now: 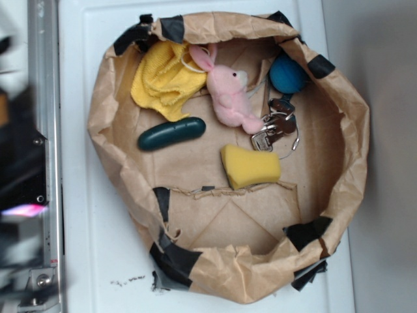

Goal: Grab the yellow cloth.

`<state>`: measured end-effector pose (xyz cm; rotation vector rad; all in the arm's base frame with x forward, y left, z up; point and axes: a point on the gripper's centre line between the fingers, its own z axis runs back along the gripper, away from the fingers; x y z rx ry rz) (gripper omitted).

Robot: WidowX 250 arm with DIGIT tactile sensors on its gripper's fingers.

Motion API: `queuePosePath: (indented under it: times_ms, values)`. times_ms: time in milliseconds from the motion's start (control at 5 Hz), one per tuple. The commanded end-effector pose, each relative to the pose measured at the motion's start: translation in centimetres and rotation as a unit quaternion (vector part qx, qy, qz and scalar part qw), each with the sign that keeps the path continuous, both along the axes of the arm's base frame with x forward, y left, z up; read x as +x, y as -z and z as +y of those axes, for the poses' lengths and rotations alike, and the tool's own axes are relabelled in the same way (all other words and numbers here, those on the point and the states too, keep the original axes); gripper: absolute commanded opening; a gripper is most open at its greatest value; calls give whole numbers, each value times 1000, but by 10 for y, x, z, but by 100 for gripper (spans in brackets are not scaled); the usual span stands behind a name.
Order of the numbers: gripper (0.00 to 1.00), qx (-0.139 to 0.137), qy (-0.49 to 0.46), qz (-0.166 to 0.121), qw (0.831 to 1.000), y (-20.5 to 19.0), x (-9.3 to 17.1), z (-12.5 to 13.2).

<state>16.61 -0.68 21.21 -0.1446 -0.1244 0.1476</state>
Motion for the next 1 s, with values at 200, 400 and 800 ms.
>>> queuePosePath:
  times_ms: [200,400,800]
  values:
    - [100,107,-241,9,965,84,71,41]
    - [100,142,-259,27,955,106,67,62]
    - [100,194,-297,21,935,142,58,98]
